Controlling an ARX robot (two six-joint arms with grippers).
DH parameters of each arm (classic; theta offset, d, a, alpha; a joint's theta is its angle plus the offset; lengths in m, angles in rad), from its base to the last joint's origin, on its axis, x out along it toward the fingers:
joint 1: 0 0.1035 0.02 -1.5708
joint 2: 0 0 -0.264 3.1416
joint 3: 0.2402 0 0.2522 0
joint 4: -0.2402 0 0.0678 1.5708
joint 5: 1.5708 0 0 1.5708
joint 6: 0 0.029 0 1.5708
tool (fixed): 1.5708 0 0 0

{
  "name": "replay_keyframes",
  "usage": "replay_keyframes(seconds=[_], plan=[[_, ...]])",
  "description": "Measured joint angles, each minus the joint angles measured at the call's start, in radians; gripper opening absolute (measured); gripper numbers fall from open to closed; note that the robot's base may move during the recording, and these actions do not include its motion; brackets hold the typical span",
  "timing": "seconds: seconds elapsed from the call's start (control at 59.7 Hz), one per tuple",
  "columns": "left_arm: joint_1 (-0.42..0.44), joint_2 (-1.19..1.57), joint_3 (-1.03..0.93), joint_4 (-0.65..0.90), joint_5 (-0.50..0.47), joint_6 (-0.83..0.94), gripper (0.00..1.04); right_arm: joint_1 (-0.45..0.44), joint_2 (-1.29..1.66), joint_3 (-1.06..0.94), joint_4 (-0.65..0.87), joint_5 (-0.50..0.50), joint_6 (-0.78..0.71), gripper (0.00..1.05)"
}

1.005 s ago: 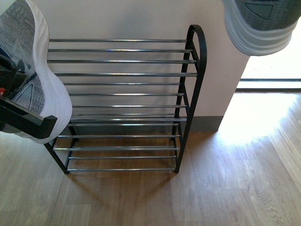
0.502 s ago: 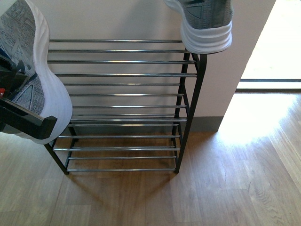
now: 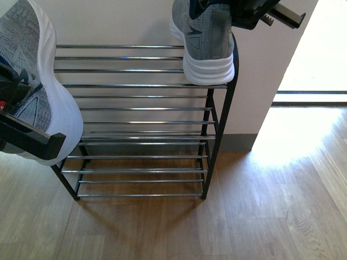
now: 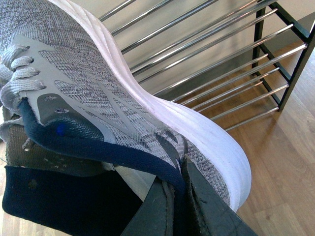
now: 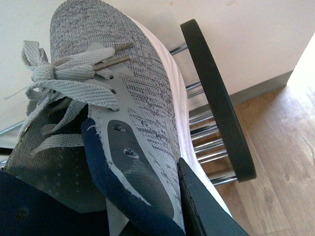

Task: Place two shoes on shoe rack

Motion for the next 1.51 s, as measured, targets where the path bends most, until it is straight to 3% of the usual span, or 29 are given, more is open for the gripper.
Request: replay_keyframes(seconds=[0.636,1.089,1.39,1.507], plan=[[0.0,0.0,0.0,0.0,0.0,0.0,0.02,-0.043,0.23,0.24,-0.089,0.018,-0.006,0.01],[0.0,0.0,0.0,0.0,0.0,0.0,0.02,-0.062,0.263,0.272,-0.092,0.007,-0.039,0.02],[0.0,0.0,0.0,0.0,0.0,0.0,0.02,-0.061,0.215,0.246,-0.01,0.005,-0.094,0.7],[0.0,0.0,0.0,0.0,0.0,0.0,0.02,-0.058,0.161,0.199,0.027,-0.01,-0.113,0.89]])
